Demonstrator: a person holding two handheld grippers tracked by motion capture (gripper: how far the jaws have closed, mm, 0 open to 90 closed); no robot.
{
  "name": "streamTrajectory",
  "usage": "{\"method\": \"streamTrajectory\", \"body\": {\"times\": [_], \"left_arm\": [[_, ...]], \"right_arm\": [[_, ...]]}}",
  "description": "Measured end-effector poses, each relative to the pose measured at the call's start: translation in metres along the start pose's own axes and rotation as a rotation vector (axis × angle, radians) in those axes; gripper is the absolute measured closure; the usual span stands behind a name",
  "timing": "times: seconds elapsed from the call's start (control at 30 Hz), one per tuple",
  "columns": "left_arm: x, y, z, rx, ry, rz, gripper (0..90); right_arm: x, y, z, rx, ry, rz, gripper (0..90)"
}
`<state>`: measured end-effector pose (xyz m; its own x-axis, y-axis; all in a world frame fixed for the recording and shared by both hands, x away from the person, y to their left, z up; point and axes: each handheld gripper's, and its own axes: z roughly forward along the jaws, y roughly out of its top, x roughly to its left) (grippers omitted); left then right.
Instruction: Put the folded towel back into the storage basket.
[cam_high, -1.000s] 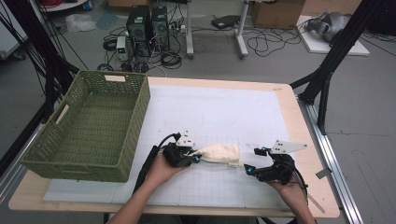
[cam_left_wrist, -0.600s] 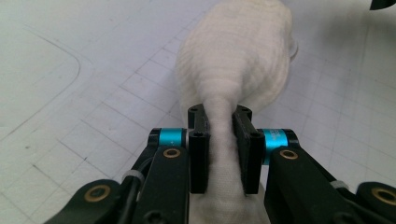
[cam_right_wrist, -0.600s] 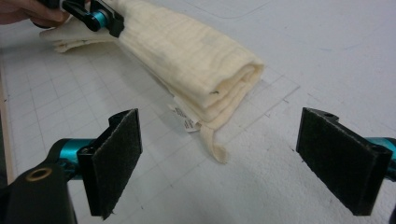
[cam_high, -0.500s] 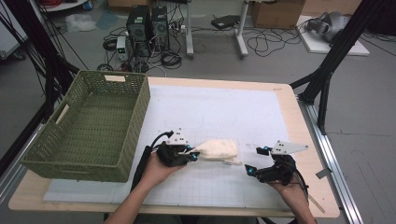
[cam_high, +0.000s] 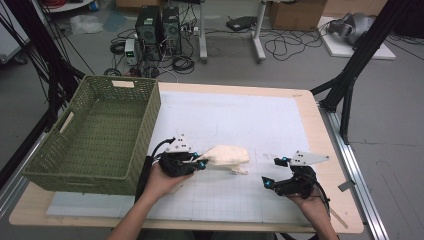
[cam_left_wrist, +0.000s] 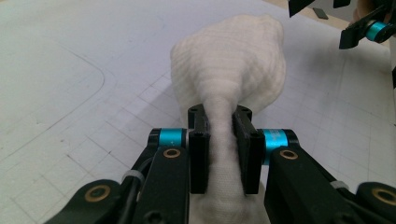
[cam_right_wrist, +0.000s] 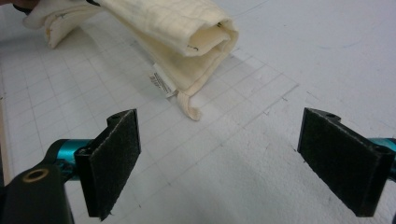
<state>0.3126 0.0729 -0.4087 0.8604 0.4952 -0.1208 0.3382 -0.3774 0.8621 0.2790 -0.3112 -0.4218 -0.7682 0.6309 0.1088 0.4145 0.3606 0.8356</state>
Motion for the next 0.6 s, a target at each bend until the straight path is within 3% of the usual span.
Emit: {"method": "streamTrajectory", "body": {"times": [0.6], "left_arm": [[-0.003, 0.0029, 0.0, -0.011, -0.01, 0.012, 78.0]], "right_arm": [[-0.0003, -0.0005, 0.0006, 0.003, 0.003, -0.003, 12.6]]}}
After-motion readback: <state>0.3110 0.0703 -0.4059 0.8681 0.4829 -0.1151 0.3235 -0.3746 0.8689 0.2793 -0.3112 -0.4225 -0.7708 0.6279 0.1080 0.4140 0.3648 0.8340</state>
